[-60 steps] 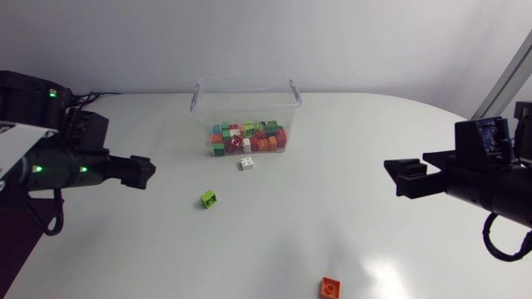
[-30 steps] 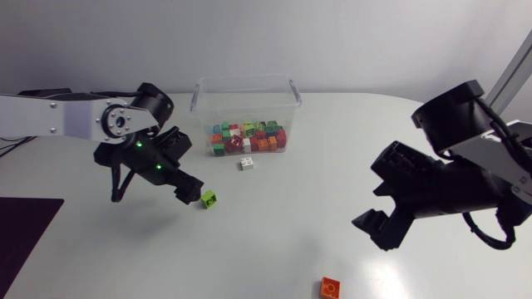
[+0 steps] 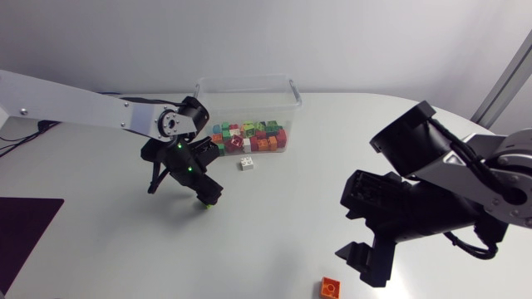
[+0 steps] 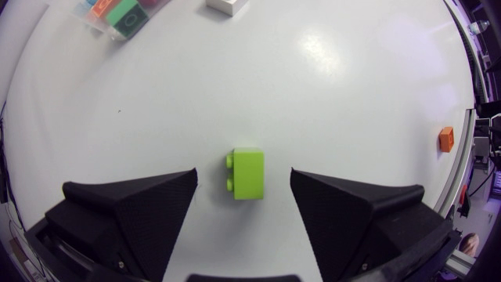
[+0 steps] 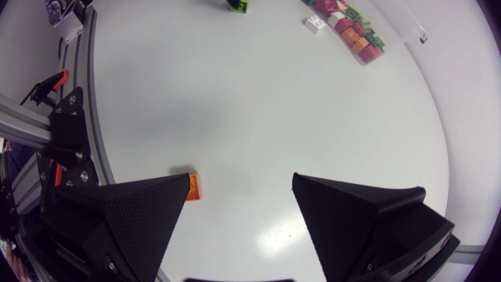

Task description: Place the duplo bricks in the container

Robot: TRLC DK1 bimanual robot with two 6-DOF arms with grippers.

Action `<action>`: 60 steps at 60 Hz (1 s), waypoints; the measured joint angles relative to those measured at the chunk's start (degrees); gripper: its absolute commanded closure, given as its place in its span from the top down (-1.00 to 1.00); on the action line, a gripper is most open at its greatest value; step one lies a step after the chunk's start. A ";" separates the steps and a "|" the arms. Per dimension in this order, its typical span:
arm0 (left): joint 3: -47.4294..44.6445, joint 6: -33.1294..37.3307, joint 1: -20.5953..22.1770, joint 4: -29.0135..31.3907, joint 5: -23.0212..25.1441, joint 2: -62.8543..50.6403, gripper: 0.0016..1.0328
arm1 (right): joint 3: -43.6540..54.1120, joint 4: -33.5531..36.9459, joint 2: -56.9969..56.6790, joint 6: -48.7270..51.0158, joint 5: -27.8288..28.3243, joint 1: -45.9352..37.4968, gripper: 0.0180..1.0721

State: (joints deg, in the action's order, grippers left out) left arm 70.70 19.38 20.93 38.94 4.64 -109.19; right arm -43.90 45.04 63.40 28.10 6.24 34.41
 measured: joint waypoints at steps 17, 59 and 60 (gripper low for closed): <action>1.03 0.42 0.46 -0.50 0.00 -3.02 -0.21 | 4.17 0.13 0.07 3.15 0.00 1.70 0.70; 0.48 0.83 1.22 -1.90 -0.02 7.37 -0.43 | 8.02 -6.54 12.00 0.39 0.17 9.81 0.47; 0.48 0.83 1.16 -1.90 -0.02 8.35 -0.43 | 8.02 -6.75 12.41 0.33 0.20 9.92 0.47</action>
State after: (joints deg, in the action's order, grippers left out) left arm 71.18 20.21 22.09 37.04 4.62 -100.84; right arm -35.88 38.28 75.81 28.42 6.44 44.34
